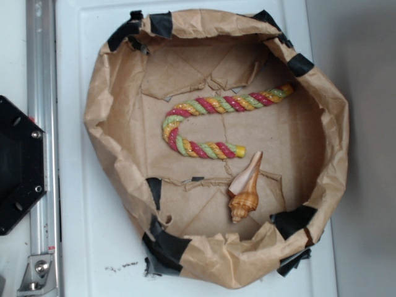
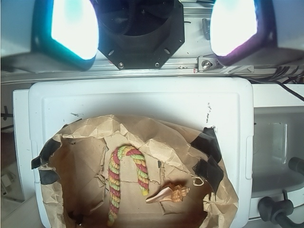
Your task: Grab the shell.
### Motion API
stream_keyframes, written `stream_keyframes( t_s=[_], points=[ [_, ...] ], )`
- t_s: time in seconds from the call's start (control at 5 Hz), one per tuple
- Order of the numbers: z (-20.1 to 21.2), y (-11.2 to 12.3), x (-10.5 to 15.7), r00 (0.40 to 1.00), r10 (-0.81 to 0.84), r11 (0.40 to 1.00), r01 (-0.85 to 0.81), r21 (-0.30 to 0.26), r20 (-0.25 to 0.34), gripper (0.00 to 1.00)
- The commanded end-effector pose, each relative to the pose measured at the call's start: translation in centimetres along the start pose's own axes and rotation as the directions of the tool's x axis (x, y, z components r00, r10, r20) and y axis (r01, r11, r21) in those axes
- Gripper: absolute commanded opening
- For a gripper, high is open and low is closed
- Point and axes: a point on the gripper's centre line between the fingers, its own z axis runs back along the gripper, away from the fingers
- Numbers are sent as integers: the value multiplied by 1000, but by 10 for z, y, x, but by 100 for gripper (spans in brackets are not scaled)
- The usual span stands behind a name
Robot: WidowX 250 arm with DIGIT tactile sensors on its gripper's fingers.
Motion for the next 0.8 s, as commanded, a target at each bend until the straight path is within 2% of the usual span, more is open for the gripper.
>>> stream_keyframes(
  t_s=[0.0, 0.2, 0.4, 0.6],
  points=[
    [0, 0, 0, 1000, 0, 1000, 0, 0, 0, 100],
    [-53, 31, 47, 970, 241, 965, -236, 116, -32, 100],
    [-76, 47, 89, 882, 471, 873, -470, 130, 25, 100],
    [-94, 56, 132, 761, 647, 757, -648, 83, 38, 100]
  ],
)
